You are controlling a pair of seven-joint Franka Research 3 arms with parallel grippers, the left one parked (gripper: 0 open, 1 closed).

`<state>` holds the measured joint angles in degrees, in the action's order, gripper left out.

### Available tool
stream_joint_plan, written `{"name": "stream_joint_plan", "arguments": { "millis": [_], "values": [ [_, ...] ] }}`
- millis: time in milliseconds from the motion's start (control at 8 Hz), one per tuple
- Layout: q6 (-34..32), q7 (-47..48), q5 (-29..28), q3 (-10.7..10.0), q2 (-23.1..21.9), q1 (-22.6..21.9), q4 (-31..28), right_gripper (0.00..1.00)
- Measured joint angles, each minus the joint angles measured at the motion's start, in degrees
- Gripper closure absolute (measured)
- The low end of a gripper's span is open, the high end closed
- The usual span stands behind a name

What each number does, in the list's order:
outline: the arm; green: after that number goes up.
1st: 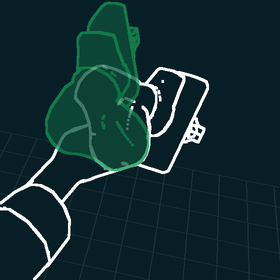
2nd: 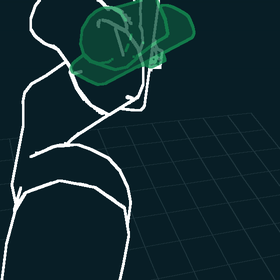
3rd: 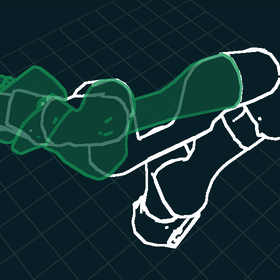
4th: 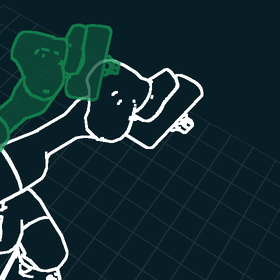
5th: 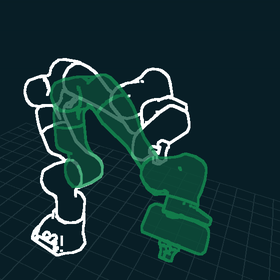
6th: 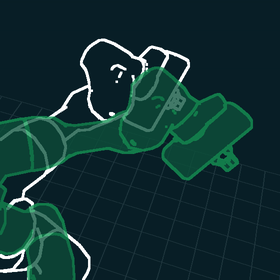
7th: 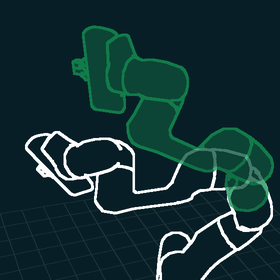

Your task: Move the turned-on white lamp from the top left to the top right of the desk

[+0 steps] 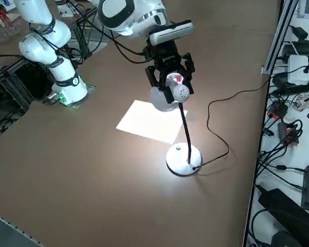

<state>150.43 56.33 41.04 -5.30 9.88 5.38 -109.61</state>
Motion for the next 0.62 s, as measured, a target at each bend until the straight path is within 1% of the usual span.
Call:
{"name": "stream_joint_plan", "arguments": {
  "millis": [125,250,375,625],
  "values": [
    [0.09,0.0,0.16,0.01,-0.02,-0.01,-0.09,0.15],
    [0.24,0.0,0.32,0.01,-0.15,0.0,-0.09,0.11],
    [0.27,0.01,0.4,0.01,-0.28,-0.01,-0.09,0.0],
    [0.31,0.0,0.44,0.01,-0.48,-0.01,-0.08,0.01]
  ]
}}
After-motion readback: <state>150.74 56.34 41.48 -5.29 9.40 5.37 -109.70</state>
